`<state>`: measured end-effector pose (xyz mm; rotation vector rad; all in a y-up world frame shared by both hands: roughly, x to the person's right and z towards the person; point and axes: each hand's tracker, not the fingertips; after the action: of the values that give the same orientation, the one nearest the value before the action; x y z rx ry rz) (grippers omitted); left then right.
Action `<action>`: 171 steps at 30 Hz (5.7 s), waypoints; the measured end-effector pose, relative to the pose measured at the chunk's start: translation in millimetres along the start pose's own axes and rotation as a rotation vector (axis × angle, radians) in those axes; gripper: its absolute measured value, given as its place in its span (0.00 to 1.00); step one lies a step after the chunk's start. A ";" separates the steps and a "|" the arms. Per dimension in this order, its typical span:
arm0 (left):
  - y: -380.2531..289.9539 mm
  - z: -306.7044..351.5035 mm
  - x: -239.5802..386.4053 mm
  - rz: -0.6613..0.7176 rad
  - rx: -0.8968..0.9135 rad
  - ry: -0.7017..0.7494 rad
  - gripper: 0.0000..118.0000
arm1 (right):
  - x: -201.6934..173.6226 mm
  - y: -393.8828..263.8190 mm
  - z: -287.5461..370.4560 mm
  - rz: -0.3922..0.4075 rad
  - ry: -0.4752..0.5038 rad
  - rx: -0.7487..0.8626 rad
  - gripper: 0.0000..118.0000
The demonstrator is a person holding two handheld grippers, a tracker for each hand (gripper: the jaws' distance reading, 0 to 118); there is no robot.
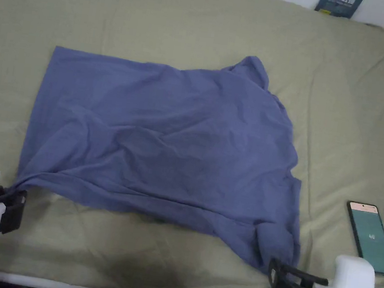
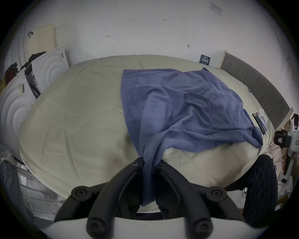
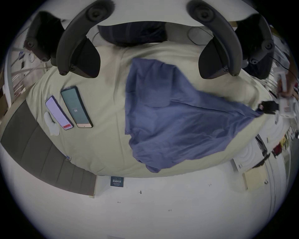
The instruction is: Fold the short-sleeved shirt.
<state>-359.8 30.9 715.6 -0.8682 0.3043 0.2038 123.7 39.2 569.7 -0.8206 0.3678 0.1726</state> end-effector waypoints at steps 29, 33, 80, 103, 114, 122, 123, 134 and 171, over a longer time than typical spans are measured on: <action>158.7 -21.5 -29.0 0.046 -0.013 -0.153 0.10 | 49.6 234.5 -87.5 -0.061 0.253 -0.037 0.01; 190.1 -93.7 -46.6 0.133 -0.170 -0.103 0.10 | 45.4 254.4 -162.9 -0.037 0.197 -0.178 0.01; 101.0 -135.5 -8.3 -0.127 -0.022 0.110 0.08 | -39.4 24.5 1.7 -0.029 0.163 0.122 0.00; 106.9 -118.5 -17.1 -0.023 -0.020 0.062 0.08 | 16.6 89.4 -172.8 0.134 -0.021 -0.137 0.03; 113.7 -61.5 -34.7 0.065 0.027 -0.083 0.08 | 48.0 136.6 -72.3 -0.071 0.174 -0.084 0.03; 96.9 10.0 -38.6 0.074 0.072 -0.121 0.08 | 46.2 128.3 1.5 -0.045 0.232 -0.073 0.03; 91.0 18.7 -40.3 0.067 0.073 -0.112 0.08 | 46.6 124.0 6.9 -0.041 0.236 -0.076 0.03; -2.5 19.8 -77.2 0.154 -0.062 -0.020 0.08 | 57.8 31.1 -25.5 -0.097 0.227 -0.279 0.03; 179.4 -170.1 -107.0 0.145 0.024 0.093 0.98 | -76.7 89.2 -27.5 0.106 0.236 0.117 0.00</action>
<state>-544.0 6.9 520.5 -0.8334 0.4558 0.2940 20.0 78.2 521.3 -0.7080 0.6385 0.1523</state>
